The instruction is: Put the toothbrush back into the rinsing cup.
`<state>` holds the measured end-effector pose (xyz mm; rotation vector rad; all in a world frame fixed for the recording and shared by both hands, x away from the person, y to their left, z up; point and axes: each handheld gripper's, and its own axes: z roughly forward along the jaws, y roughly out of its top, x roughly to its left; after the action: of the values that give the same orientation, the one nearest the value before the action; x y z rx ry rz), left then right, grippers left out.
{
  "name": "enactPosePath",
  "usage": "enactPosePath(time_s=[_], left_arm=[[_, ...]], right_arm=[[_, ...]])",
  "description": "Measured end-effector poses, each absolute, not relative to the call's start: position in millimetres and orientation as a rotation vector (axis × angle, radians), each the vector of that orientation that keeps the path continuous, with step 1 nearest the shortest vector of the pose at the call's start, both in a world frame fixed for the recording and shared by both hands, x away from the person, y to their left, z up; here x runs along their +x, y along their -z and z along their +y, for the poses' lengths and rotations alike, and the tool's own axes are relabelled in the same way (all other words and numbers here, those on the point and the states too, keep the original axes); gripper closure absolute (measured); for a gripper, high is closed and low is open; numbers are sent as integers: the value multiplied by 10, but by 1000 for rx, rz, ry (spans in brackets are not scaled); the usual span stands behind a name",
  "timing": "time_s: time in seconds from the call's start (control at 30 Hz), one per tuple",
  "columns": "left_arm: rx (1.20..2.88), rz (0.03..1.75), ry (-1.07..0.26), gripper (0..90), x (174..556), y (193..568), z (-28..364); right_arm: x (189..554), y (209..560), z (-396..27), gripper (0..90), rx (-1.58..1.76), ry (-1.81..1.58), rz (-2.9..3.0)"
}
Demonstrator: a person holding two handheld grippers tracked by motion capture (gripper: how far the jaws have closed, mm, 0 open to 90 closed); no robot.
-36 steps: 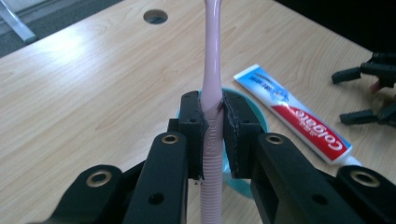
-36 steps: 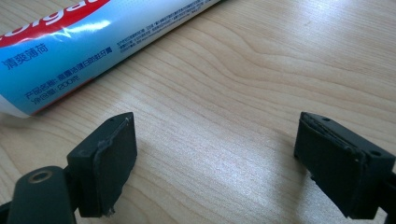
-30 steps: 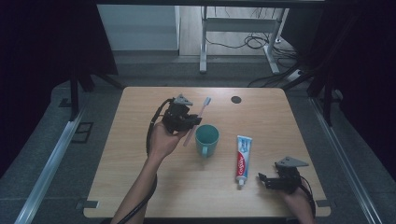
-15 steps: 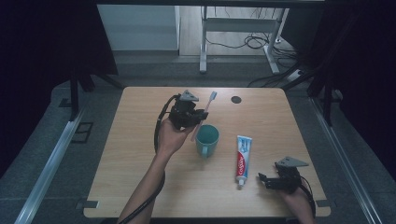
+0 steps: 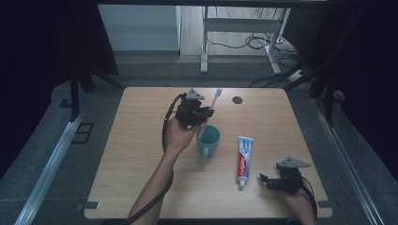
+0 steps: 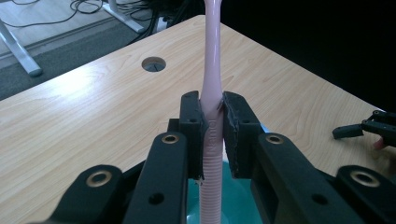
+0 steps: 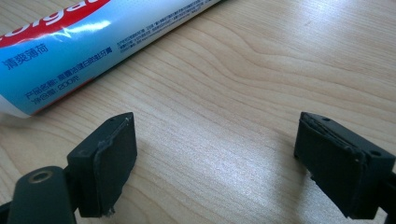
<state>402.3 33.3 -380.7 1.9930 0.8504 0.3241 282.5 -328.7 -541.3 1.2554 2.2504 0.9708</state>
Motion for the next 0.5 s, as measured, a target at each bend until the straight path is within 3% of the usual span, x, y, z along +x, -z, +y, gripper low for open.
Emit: enactPosePath(time_s=[0.5], left_arm=[[2003, 841, -329, 789, 4036, 4013, 212]], right_arm=[[2825, 5413, -3287, 128, 1256, -970, 2250]])
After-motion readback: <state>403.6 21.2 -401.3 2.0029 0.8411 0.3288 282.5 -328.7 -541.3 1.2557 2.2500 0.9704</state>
